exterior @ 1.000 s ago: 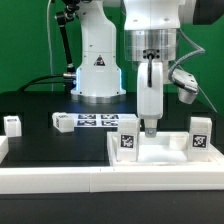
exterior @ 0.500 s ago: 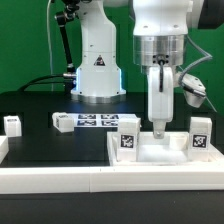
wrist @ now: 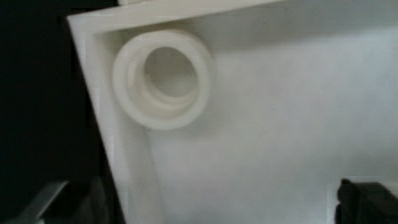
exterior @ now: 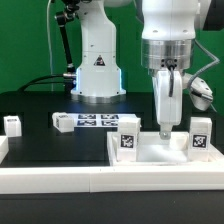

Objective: Assemble square table

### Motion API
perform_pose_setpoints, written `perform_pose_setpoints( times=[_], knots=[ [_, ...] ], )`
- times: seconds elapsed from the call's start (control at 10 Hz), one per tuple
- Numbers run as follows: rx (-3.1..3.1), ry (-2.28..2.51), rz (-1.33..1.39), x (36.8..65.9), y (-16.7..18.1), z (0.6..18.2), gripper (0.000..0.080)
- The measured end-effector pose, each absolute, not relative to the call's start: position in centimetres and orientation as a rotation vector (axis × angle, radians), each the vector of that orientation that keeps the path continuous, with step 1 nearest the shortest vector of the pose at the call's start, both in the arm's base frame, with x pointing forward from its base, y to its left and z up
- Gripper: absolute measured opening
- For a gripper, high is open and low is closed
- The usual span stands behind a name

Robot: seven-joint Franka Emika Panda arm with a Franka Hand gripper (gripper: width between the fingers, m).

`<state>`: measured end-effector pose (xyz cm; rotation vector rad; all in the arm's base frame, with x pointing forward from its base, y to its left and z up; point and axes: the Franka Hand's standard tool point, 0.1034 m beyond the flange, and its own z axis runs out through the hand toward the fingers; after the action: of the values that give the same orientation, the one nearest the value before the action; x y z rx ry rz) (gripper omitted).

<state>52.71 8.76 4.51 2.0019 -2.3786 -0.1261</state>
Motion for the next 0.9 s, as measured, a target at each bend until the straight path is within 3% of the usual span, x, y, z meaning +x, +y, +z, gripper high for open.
perform_pose_setpoints(
  times=[0.9],
  knots=[
    [2.012, -2.240, -0.254, 49.8, 8.6, 3.0, 0.0649]
  ],
)
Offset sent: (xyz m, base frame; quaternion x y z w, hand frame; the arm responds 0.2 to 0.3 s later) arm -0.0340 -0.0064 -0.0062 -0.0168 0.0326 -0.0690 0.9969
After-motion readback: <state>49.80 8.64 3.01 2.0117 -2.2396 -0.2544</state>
